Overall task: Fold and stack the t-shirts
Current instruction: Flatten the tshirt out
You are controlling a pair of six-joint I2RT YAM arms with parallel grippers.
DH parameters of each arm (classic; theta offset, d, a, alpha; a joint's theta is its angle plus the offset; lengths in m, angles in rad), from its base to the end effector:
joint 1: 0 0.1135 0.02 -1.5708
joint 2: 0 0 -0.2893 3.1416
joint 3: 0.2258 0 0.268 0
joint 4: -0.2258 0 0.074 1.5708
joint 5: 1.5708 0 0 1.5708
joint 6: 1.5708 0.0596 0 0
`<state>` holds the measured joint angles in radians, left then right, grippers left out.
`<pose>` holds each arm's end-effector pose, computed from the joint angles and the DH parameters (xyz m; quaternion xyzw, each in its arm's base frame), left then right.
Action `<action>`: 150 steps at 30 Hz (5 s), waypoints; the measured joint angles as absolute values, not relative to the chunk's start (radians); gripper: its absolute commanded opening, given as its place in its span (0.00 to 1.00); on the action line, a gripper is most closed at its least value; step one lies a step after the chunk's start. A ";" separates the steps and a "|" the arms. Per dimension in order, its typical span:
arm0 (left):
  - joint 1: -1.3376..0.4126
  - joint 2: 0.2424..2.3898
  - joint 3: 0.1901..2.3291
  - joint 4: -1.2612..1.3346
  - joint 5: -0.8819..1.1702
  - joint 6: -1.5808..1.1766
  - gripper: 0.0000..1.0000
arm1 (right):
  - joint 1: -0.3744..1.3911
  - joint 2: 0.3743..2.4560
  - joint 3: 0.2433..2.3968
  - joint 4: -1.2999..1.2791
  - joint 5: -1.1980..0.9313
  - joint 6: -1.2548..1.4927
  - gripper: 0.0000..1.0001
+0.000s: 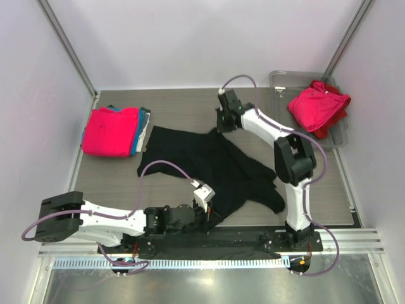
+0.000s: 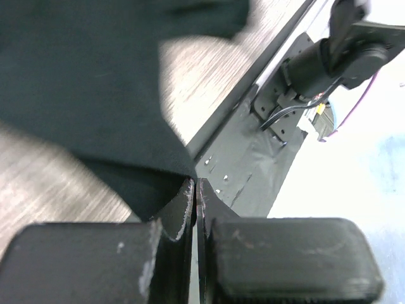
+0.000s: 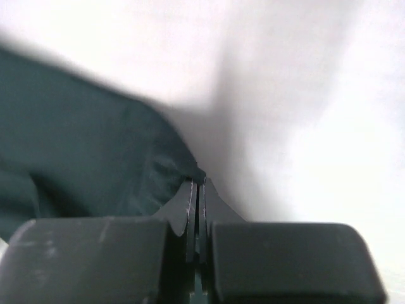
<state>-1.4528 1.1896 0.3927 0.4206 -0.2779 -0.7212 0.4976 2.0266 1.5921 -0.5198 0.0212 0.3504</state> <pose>0.0468 -0.2562 0.1889 0.2202 0.7926 -0.4398 0.3604 0.4283 0.2312 0.2087 -0.0669 0.9505 0.1156 0.2807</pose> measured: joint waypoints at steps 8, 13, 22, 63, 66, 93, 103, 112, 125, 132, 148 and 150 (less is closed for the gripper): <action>-1.454 1.121 0.414 0.346 -0.276 -0.669 0.00 | 0.353 2.349 2.251 -0.647 0.064 0.386 0.82; -1.456 1.148 0.412 0.330 -0.279 -0.669 0.00 | 0.336 2.216 2.082 -0.642 0.053 0.376 0.64; -1.469 1.269 0.369 0.348 -0.267 -0.684 0.09 | 0.448 1.626 1.291 -0.556 -0.029 0.371 0.51; -1.099 1.002 0.856 -0.586 -0.339 -0.910 0.90 | 0.567 0.886 0.611 -0.477 0.242 0.667 0.97; -1.042 0.958 0.760 -0.548 -0.315 -0.971 0.91 | 0.648 0.906 0.623 -0.499 0.260 0.721 0.97; -0.498 0.952 0.530 -0.330 -0.057 -0.794 0.93 | 1.187 1.628 1.062 -0.497 0.501 0.922 0.48; -0.495 0.704 0.474 -0.330 -0.258 -0.803 0.97 | 1.189 1.812 1.152 -0.548 0.516 0.919 0.46; -0.495 0.673 0.432 -0.333 -0.299 -0.798 0.97 | 1.189 1.863 1.180 -0.578 0.533 0.938 0.37; -0.495 0.747 0.432 -0.328 -0.291 -0.776 0.96 | 1.173 1.708 1.045 -0.595 0.579 0.964 0.01; -0.495 0.762 0.431 -0.303 -0.271 -0.758 0.96 | 1.045 1.113 0.902 -0.610 0.676 0.965 0.01; -0.475 1.102 0.670 -0.343 -0.273 -0.789 0.97 | 0.914 0.258 0.921 -1.128 0.979 1.183 0.01; -0.451 1.175 0.759 -0.351 -0.282 -0.788 0.91 | 0.914 0.206 0.933 -1.175 1.011 1.207 0.01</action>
